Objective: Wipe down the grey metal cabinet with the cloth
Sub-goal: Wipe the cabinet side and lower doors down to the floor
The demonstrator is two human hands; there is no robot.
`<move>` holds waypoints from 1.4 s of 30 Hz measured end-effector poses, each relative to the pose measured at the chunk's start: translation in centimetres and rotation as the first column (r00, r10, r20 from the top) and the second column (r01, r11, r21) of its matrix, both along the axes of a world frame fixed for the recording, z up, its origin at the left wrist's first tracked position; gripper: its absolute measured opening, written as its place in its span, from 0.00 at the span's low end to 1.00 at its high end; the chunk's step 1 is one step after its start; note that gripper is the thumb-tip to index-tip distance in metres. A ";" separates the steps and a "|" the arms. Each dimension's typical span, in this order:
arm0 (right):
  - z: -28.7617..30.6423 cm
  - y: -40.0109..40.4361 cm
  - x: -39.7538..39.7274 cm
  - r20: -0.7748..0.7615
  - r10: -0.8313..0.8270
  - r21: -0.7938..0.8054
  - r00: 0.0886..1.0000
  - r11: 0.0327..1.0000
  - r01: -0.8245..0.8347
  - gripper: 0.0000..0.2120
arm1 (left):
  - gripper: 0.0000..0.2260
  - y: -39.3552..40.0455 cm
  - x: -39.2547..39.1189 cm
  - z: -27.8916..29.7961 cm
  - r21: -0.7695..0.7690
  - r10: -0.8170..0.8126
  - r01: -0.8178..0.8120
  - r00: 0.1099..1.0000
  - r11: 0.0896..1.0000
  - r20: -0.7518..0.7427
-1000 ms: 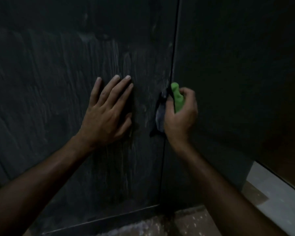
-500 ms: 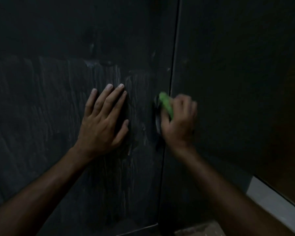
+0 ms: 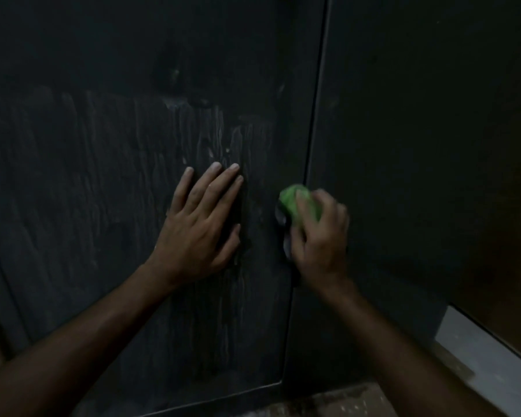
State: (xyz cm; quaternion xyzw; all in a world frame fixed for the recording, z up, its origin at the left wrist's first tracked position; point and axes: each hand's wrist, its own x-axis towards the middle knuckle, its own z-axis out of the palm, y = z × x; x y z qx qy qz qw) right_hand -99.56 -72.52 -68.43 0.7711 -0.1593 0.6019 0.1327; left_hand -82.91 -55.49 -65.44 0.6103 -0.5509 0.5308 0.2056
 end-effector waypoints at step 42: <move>-21.1 4.8 -1.4 -0.265 0.221 0.601 0.939 0.799 -0.019 0.25 | 0.38 0.5 2.5 -9.1 0.238 0.030 -0.074 0.982 0.968 0.184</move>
